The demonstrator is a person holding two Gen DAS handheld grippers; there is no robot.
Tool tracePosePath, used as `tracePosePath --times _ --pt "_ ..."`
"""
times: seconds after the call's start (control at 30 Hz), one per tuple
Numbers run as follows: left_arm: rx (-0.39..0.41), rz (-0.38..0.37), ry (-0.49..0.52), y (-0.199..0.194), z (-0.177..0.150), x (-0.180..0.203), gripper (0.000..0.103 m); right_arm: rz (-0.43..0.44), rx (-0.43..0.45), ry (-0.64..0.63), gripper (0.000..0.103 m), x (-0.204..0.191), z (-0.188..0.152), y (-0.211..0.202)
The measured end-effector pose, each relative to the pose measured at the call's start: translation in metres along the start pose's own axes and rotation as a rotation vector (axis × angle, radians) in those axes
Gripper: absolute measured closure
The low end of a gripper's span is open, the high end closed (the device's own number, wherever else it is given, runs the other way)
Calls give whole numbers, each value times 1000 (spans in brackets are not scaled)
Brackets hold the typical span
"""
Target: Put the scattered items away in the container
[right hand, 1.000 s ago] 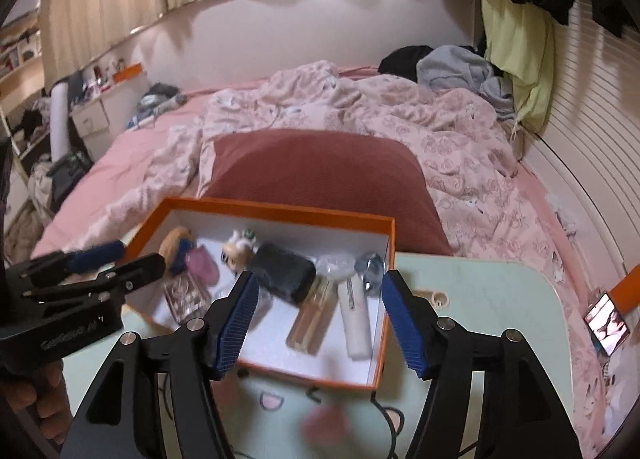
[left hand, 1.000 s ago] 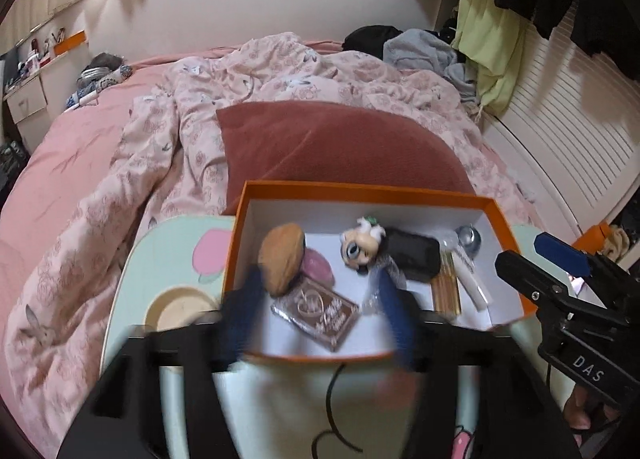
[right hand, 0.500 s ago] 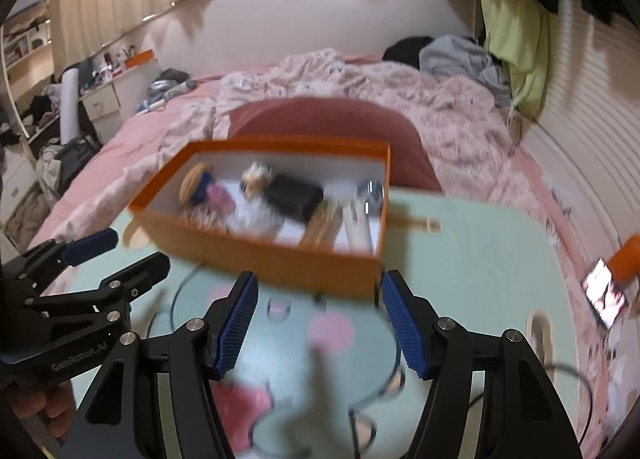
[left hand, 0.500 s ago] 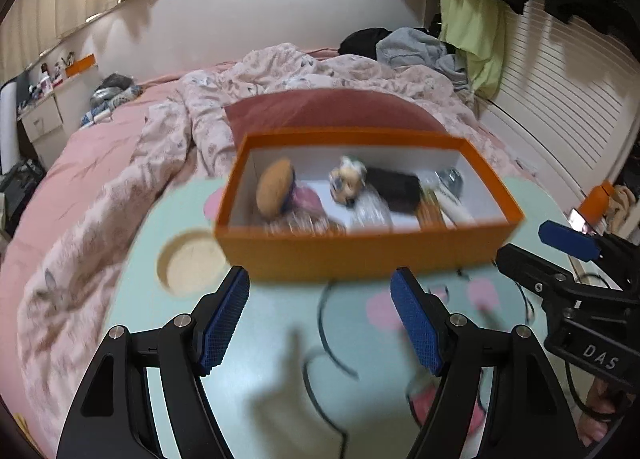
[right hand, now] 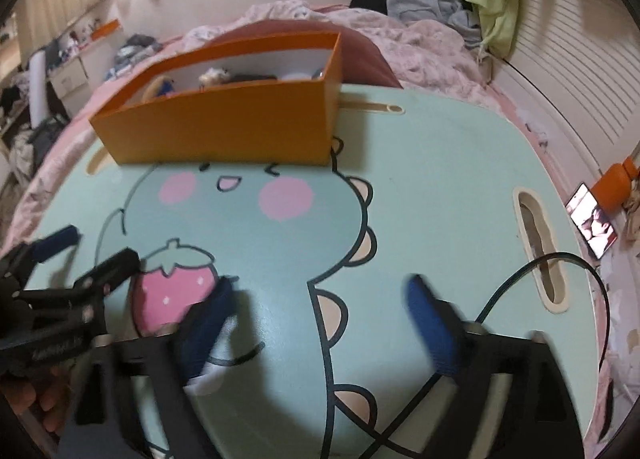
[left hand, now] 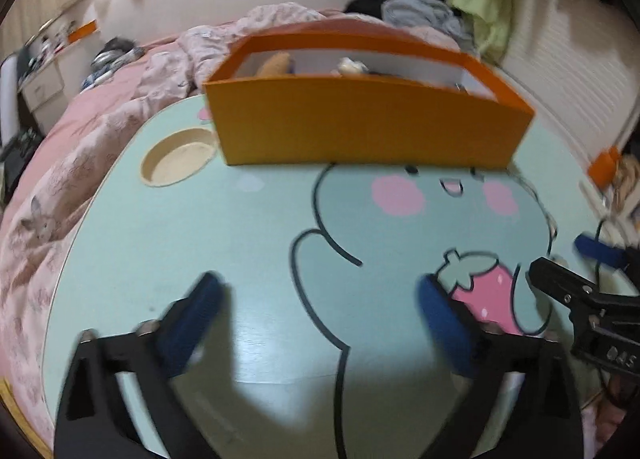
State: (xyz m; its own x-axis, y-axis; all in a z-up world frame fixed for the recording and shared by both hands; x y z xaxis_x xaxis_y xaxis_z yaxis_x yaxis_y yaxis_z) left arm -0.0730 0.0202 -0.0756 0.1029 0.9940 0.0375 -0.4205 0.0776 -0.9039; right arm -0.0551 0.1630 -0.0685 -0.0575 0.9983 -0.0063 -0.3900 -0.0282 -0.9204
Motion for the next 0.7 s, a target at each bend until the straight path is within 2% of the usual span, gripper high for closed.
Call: tracePosePath --times 0.03,0.7 --pt "1 0 -1 0 0 0 0 -29 -3 -16 2 -2 -1 3" --pt "6 1 -1 -1 -3 2 0 -22 -8 -16 0 -1 0 3"
Point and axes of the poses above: each gripper's, at about its wrist camera, not at the fingertips, and y roughly the way its jaws point, x to its right, z to its top, the point moved 9 cm from there along y, roughly the way its jaws point, and after that the axes turned 12 degrees about -x, right-handed, at the moved point
